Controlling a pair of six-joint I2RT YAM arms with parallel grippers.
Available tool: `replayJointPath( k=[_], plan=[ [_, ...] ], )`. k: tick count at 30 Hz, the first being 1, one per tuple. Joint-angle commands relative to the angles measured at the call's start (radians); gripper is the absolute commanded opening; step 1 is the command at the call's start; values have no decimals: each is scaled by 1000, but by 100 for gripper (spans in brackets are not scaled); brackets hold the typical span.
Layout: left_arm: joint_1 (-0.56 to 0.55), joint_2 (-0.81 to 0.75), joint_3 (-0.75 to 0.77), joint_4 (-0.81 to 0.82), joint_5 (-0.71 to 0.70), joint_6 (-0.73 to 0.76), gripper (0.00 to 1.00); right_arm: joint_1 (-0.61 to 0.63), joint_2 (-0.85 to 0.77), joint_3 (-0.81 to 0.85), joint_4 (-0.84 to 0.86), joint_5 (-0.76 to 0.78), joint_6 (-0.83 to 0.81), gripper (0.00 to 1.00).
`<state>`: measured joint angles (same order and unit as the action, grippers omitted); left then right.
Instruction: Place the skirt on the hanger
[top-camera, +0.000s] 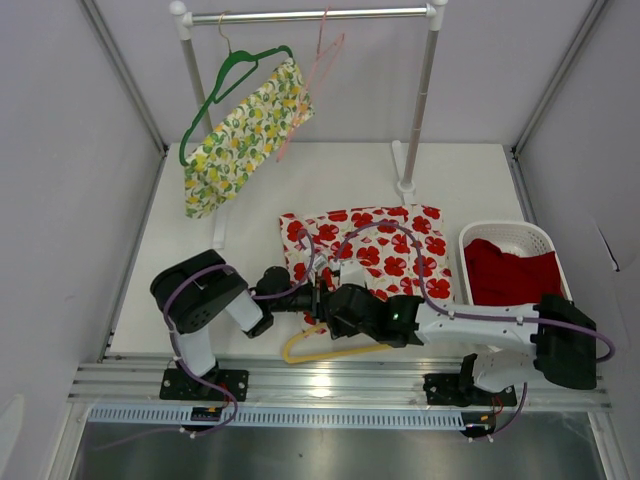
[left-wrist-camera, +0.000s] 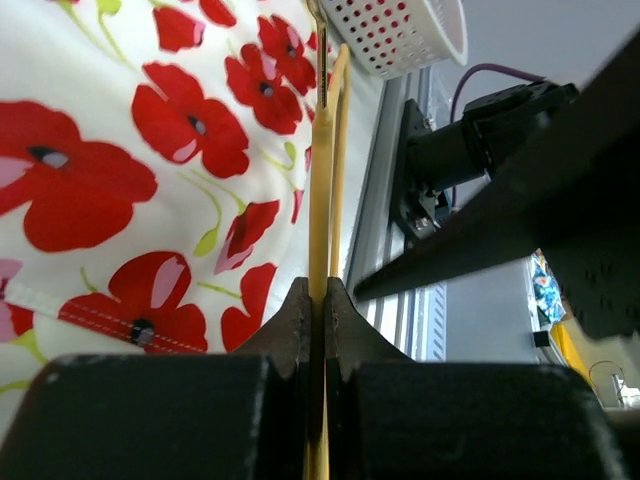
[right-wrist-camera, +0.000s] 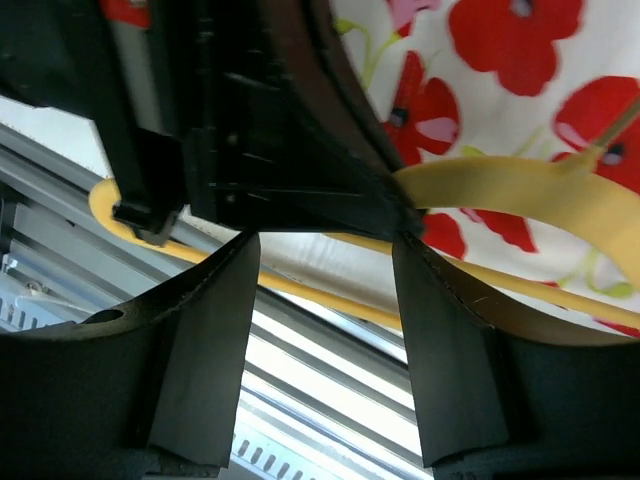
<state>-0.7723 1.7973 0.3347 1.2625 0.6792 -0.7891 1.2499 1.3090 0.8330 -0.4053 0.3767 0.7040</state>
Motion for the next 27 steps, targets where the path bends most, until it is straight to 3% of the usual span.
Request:
replayJointPath(
  k=[1,14,27],
  plan=[
    [-4,39,-2,285,-12,13,0,49,56,-2,177,2,-30,61],
    [54,50,27,249,31,24,0,166,231,-37,420,117,-67,57],
    [87,53,110,141,79,53,0,174,325,-17,461,179,-78,58]
  ],
)
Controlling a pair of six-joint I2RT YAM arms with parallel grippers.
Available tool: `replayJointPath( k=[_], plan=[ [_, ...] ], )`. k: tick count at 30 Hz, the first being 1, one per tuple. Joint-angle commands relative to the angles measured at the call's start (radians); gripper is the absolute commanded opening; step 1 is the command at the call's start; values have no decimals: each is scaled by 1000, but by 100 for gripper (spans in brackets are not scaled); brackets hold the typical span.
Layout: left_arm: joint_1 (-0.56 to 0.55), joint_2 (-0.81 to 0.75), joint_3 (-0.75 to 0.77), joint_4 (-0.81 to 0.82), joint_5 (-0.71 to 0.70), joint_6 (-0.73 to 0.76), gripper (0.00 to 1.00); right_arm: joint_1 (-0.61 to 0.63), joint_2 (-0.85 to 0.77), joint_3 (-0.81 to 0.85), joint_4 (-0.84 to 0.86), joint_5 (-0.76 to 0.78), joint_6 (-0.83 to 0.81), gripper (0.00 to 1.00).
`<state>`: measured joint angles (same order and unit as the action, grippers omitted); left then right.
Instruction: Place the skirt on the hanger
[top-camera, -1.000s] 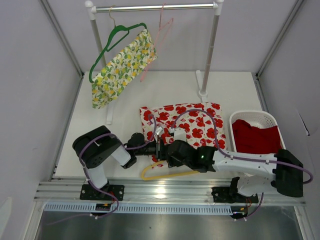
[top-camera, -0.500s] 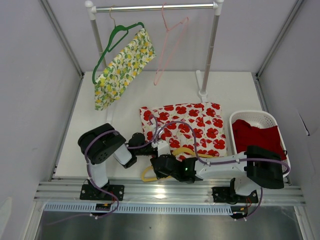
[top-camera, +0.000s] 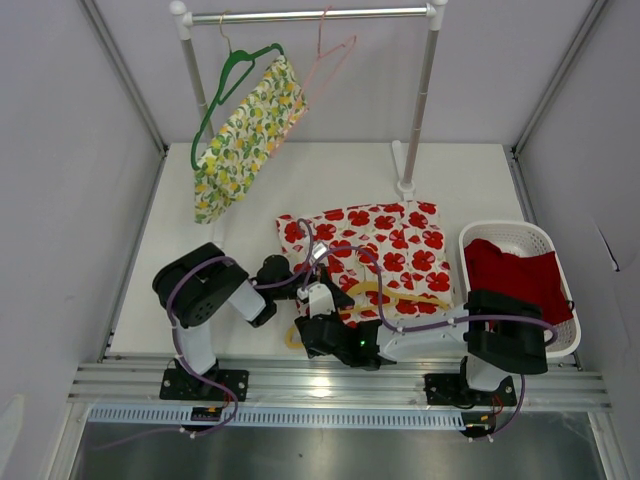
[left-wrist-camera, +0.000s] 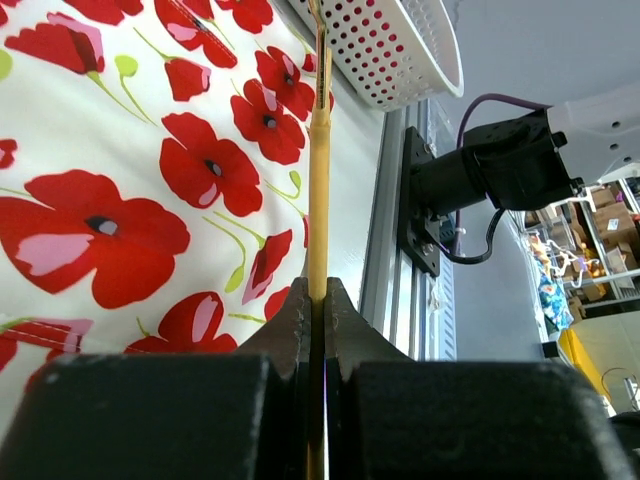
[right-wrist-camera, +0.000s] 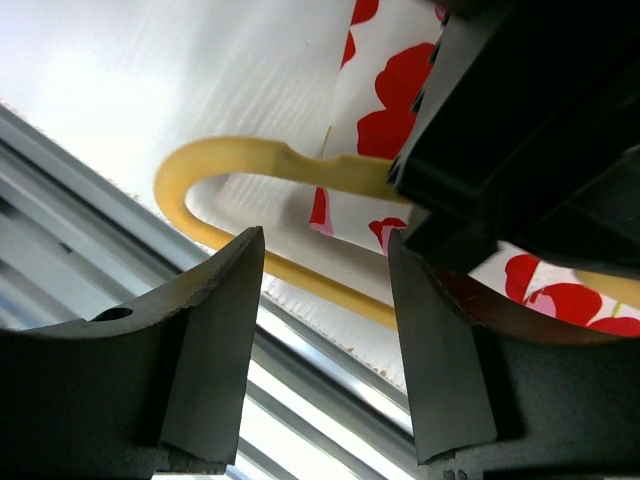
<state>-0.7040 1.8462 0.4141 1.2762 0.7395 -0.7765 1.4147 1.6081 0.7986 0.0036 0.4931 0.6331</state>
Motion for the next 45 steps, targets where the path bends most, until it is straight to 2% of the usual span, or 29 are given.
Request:
replayJointPath(
  k=[1,10,15,18,19,21,28,45],
  plan=[
    [20,7,35,126,21,42,0,9,32,19,53,64,-9,58],
    [20,42,22,164,23,37,0,23,84,45,21,127,-18,62],
    [20,53,23,175,24,33,0,36,124,68,7,144,-23,57],
    [20,54,29,166,26,37,0,36,130,86,-1,154,-24,41],
    [20,54,31,163,27,40,0,38,128,91,-26,157,-29,33],
    [20,56,32,153,28,46,0,38,113,109,-60,177,-33,26],
    [24,68,45,127,15,69,0,36,59,171,-158,168,-81,24],
    [51,16,195,-227,-2,242,0,33,-51,223,-270,96,-122,24]
  ],
)
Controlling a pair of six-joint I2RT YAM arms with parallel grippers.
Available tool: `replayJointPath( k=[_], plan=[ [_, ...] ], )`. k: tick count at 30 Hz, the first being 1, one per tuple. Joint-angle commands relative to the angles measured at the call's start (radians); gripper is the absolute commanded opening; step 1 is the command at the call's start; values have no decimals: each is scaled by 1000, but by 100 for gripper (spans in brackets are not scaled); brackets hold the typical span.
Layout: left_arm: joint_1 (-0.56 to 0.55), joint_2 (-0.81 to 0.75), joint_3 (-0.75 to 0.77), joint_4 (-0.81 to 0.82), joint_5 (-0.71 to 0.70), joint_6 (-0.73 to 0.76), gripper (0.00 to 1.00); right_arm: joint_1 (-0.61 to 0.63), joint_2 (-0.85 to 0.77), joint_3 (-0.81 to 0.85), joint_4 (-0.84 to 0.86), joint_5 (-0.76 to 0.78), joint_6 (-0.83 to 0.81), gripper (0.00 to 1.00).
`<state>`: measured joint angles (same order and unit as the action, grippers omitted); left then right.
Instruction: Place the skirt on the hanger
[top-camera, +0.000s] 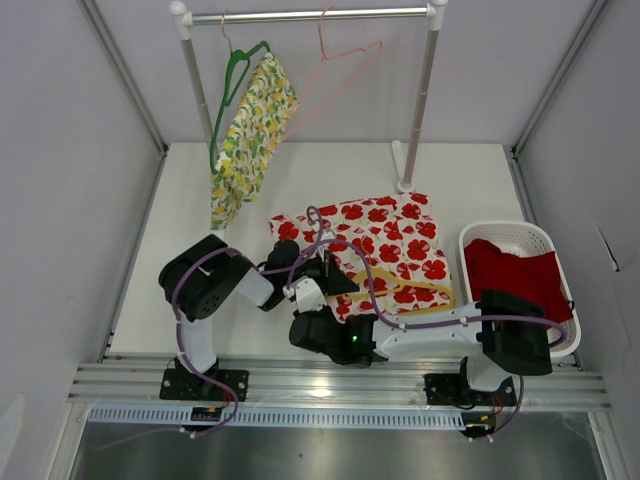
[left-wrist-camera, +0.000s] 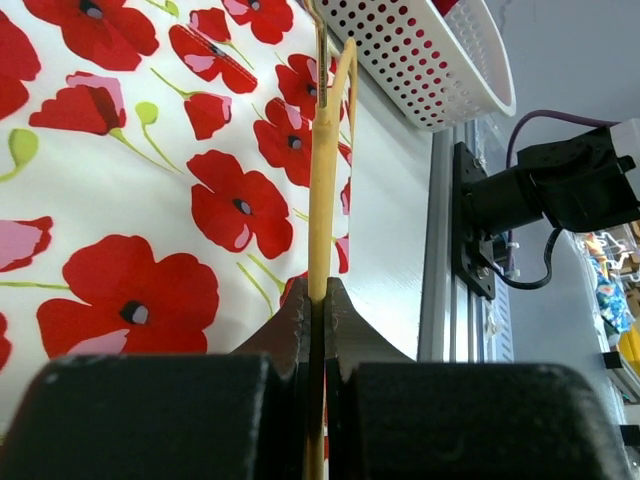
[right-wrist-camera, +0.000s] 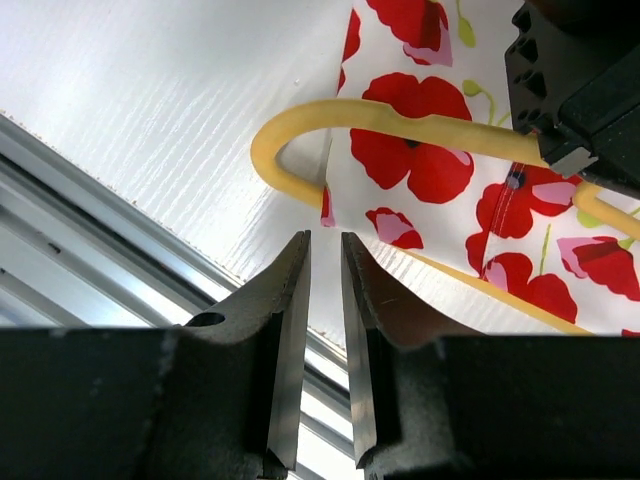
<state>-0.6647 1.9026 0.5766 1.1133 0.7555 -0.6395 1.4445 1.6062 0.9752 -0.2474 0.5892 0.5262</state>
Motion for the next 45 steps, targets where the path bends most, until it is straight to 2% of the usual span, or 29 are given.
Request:
replayJointPath(
  k=[1,8,16,25,27,30,36,39,40,41,45],
  plan=[
    [13,-40,45,-98,-12,112,0,4,-52,51,-21,-2,-18,24],
    [11,-65,91,-246,-54,199,0,2,-65,79,-47,-8,-25,25],
    [13,-63,97,-267,-50,212,0,-32,-12,-55,94,-54,-46,52],
    [11,-59,109,-271,-45,212,0,-24,35,-81,227,32,-138,64],
    [13,-56,114,-273,-44,210,0,-38,49,-78,235,27,-147,64],
    [16,-54,115,-276,-41,210,0,-50,78,-82,237,38,-155,63],
    [24,-51,114,-273,-38,208,0,-65,115,-105,292,23,-154,53],
    [28,-50,111,-271,-32,208,0,-68,127,-110,293,32,-153,43],
    [28,-50,111,-271,-35,208,0,-68,127,-110,293,35,-155,35],
    [28,-51,109,-273,-33,210,0,-68,129,-109,292,38,-155,31],
    [33,-51,109,-273,-38,210,0,-70,115,-87,264,58,-169,23]
  ],
)
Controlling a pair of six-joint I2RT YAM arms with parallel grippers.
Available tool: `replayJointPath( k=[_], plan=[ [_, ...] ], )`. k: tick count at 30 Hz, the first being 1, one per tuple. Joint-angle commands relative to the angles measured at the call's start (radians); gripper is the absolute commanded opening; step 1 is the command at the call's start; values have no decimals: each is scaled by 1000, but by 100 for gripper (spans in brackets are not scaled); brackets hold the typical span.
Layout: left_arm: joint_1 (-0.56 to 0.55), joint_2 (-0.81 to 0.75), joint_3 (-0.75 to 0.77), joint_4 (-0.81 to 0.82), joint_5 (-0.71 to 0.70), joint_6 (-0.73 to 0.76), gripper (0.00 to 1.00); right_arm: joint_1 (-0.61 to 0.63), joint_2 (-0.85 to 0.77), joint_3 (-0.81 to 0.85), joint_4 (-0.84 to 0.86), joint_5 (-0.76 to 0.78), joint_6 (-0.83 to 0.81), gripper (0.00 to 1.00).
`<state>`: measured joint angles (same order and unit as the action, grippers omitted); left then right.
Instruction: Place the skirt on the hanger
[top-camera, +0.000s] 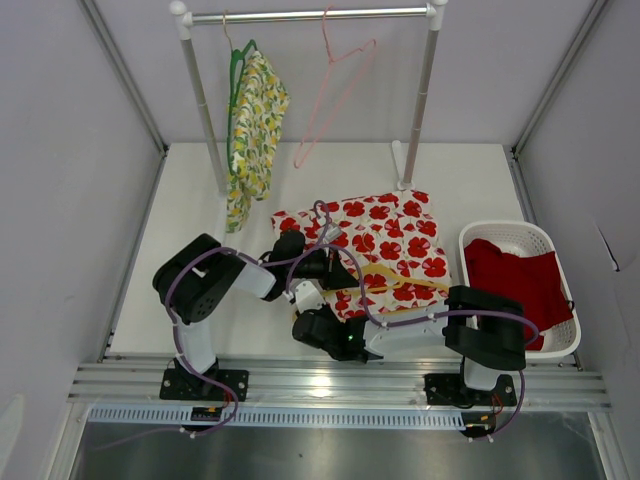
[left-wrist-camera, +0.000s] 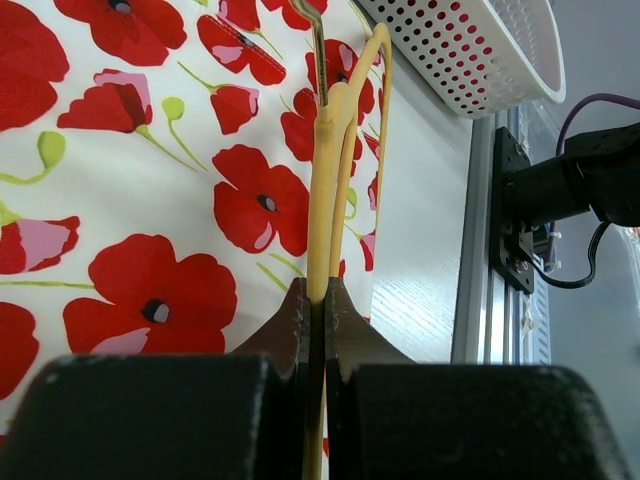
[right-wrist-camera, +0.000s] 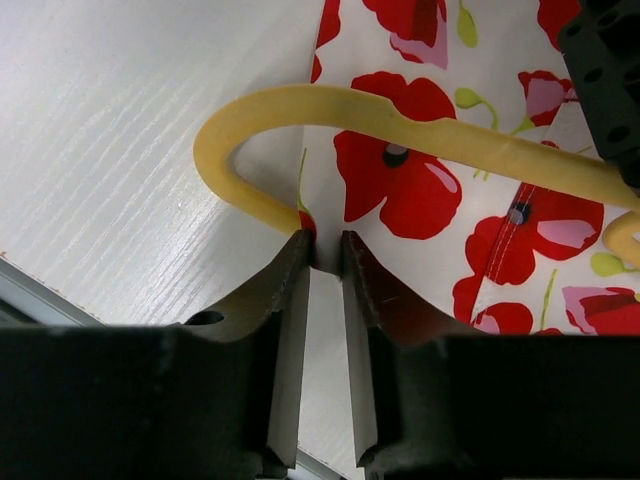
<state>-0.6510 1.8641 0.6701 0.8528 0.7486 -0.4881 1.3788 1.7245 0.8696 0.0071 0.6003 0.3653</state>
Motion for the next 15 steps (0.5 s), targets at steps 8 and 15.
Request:
replayJointPath(
  k=[8,15],
  plan=[
    [28,-14,37,-54,-43,82,0,-11,-95,115,-156,16,-48,16],
    [33,-14,55,-86,-61,91,0,-15,-157,210,-262,-20,-84,15]
  ],
)
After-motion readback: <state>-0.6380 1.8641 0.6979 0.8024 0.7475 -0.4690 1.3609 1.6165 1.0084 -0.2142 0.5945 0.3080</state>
